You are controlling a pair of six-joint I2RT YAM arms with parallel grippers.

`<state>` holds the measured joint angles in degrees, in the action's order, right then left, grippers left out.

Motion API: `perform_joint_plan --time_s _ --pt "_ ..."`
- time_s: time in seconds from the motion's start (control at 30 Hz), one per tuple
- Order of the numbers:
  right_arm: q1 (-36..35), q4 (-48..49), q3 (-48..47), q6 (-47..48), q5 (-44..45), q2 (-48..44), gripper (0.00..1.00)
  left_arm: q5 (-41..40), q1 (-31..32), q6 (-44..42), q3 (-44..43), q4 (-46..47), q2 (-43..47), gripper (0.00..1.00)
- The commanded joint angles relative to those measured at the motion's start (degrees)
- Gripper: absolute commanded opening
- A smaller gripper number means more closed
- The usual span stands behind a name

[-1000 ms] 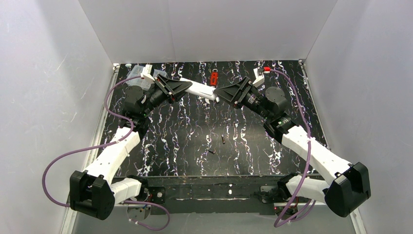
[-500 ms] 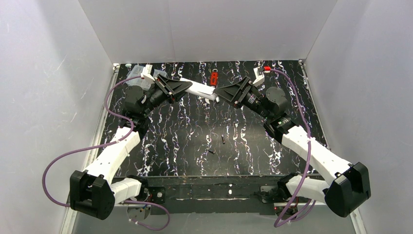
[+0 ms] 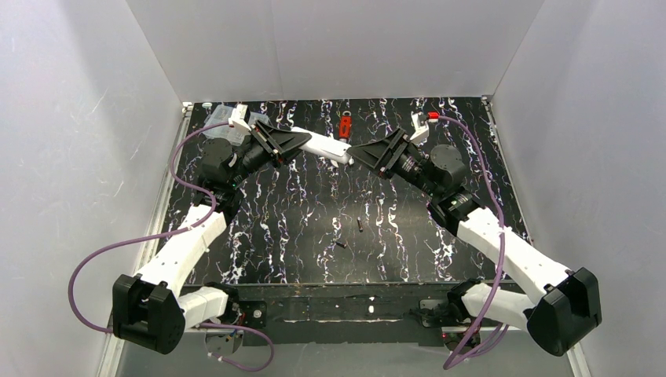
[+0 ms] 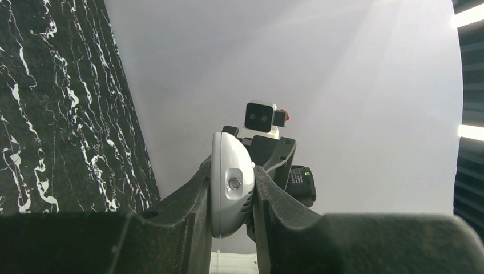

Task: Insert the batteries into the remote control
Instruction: Remove the battery cover from the remote control.

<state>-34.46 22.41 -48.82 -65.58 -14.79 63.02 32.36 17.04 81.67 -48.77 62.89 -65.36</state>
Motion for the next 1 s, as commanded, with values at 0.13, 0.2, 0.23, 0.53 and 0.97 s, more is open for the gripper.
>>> perform_joint_plan --time_s 0.13,0.2,0.23,0.53,0.97 --pt "0.6 1.0 1.2 1.3 1.7 -2.9 0.64 1.1 0.2 -1.5 -0.6 3.4 2.6 0.00" --pt "0.7 0.7 1.3 1.6 1.8 -3.1 0.64 1.1 0.2 -1.6 -0.6 3.1 2.7 0.00" --pt "0.7 0.5 1.3 2.0 2.0 -3.4 0.64 1.1 0.2 -1.6 -0.6 3.0 2.7 0.00" --pt "1.0 -19.8 -9.5 34.4 11.0 -8.0 0.64 1.3 0.2 -3.7 -0.4 -5.8 5.4 0.00" --pt "-2.3 -52.4 -40.1 58.8 -5.4 6.5 0.74 -0.3 0.2 -4.8 1.8 -12.7 9.0 0.00"
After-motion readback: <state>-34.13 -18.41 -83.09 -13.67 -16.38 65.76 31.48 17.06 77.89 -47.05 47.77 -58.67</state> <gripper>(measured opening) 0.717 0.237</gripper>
